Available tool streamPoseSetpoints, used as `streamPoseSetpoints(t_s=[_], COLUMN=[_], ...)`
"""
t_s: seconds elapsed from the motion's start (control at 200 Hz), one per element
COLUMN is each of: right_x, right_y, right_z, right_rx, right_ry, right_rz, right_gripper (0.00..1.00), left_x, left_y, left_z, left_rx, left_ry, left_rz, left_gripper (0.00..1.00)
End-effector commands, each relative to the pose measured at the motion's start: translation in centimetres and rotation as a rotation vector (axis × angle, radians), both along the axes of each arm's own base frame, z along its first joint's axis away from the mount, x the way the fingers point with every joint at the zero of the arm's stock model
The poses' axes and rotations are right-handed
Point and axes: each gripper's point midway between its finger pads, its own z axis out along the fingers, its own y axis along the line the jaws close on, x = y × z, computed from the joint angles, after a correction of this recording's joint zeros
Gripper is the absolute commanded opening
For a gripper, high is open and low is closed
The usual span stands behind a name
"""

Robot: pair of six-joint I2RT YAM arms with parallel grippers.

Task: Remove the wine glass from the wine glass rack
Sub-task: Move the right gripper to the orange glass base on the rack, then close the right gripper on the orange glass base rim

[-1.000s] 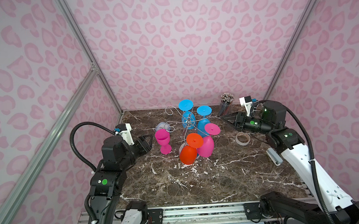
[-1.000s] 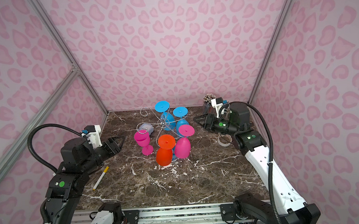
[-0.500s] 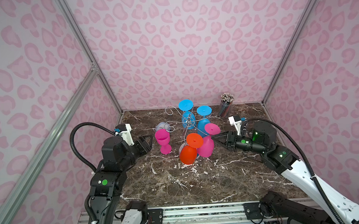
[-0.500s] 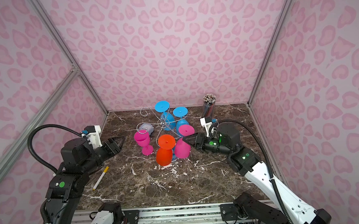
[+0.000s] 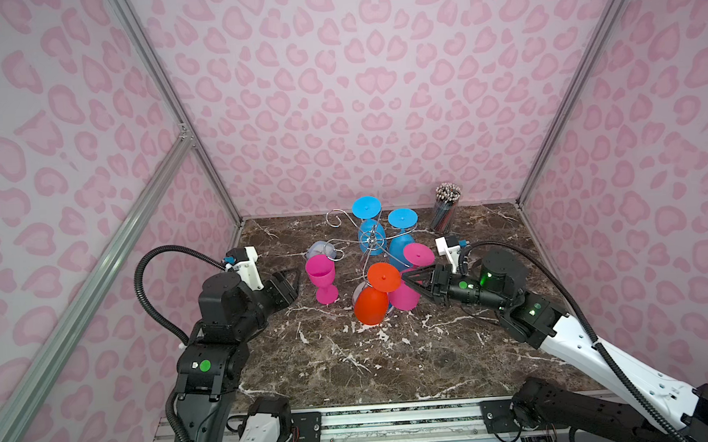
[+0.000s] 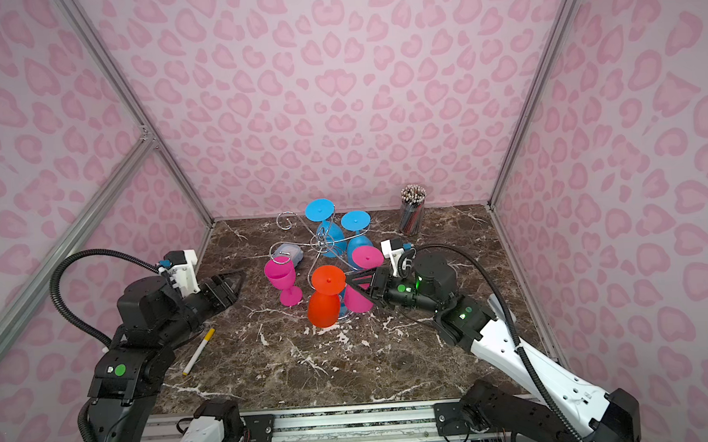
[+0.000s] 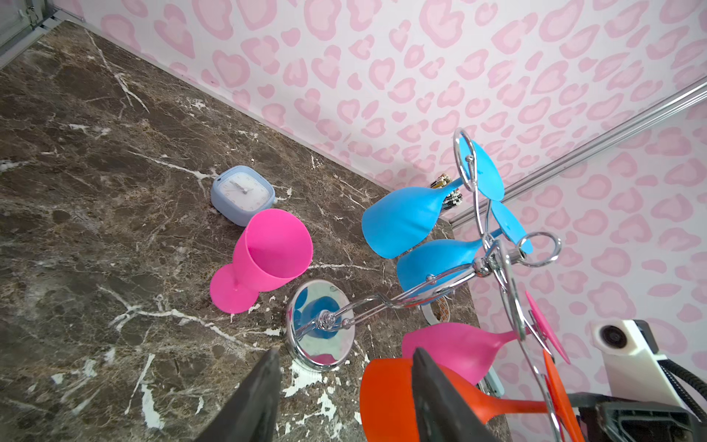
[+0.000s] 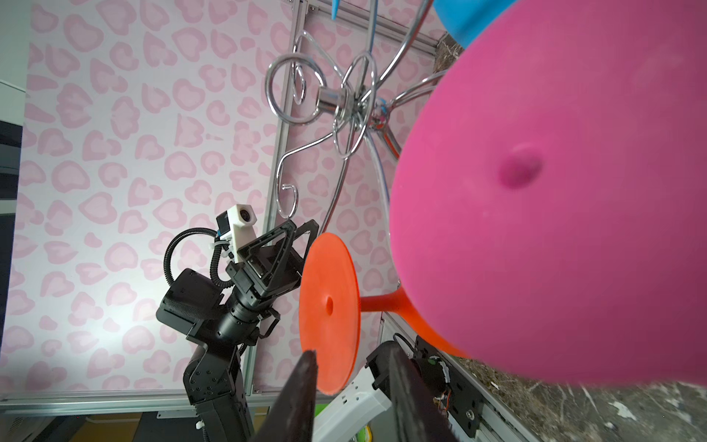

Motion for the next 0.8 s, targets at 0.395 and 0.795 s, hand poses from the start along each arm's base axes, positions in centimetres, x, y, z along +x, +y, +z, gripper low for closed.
streamPoseSetpoints(t_s=[0.395, 0.795], right_x=[0.4, 0.5], right_y=[1.3, 1.3], right_z=[0.7, -0.1], right_rx=[0.072, 0.065], right_ry=[-0.028, -0.006], right_rz=[0.000, -0.009], right_gripper=[0.30, 0.20], left_x=[0.0, -0.1], left_y=[-0.1, -0.1], left_z=[-0.3, -0.5], left_rx=[-0.008, -0.009], left_ry=[0.005, 0.005], left_rz=[-0.003, -0.003], left_gripper=[0.57, 0.57])
